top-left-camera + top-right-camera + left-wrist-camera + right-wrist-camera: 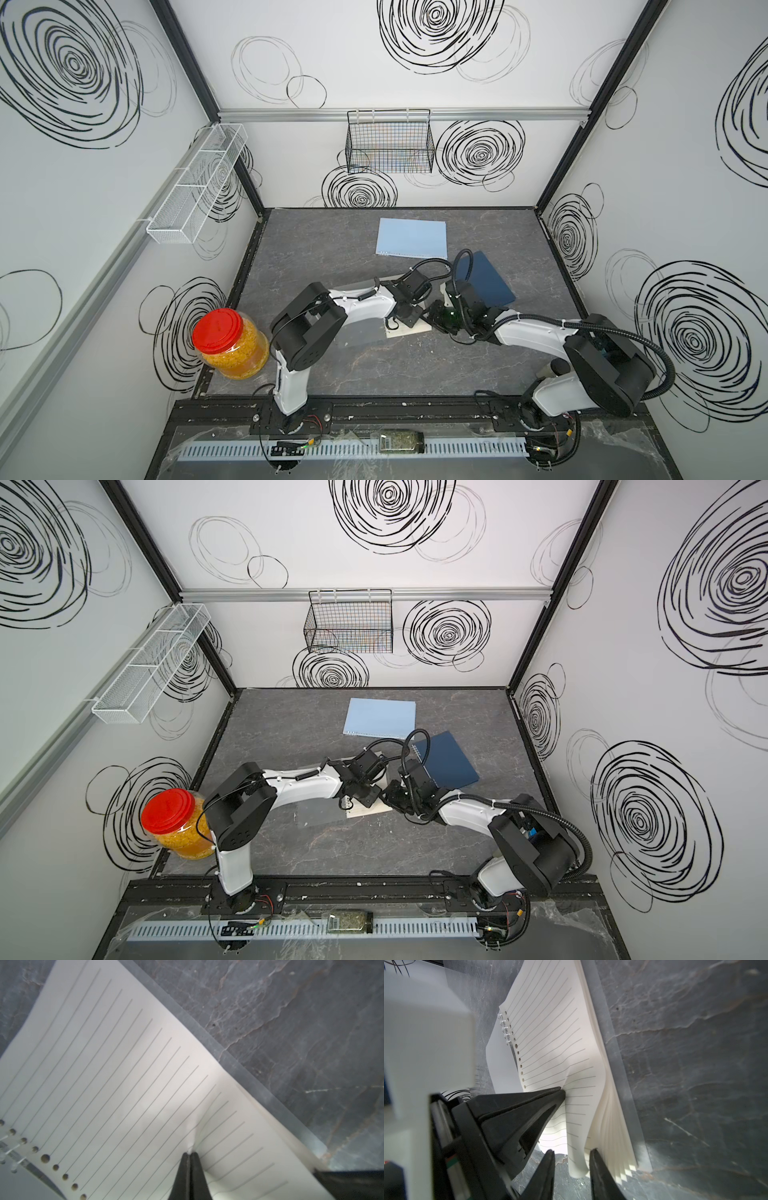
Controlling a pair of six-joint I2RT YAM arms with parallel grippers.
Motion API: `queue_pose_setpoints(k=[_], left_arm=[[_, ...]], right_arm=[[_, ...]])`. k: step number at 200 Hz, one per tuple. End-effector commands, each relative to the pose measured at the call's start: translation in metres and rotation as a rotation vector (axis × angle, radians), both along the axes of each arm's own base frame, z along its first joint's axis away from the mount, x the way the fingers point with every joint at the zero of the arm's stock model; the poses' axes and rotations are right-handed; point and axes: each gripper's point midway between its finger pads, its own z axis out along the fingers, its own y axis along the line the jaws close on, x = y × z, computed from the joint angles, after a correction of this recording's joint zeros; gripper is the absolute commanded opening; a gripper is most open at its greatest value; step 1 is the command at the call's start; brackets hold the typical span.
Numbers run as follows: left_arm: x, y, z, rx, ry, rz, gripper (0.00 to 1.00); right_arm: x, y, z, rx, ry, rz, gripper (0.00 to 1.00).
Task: Tear off pages from different notebooks
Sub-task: Tear off the paper from the notebook.
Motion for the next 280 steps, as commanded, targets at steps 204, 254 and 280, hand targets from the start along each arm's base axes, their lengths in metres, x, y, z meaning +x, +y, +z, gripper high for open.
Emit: queue_pose_setpoints(k=[204, 254, 280], left_arm=[[-0.065, 0.024, -0.061, 0.065, 0.288, -0.049, 0.0], [-0.064, 0.027, -0.061, 0.067, 0.286, -0.042, 0.0], [-0.062, 0.027, -0.057, 0.062, 0.279, -0.038, 0.0]], right_arm=[[0.006, 0.007, -0.006, 0.082, 0.023, 0.013, 0.32], [0.01, 0.002, -0.012, 0.061, 0.028, -0.01, 0.32], [0.01, -0.007, -0.017, 0.032, 0.026, -0.03, 0.26]])
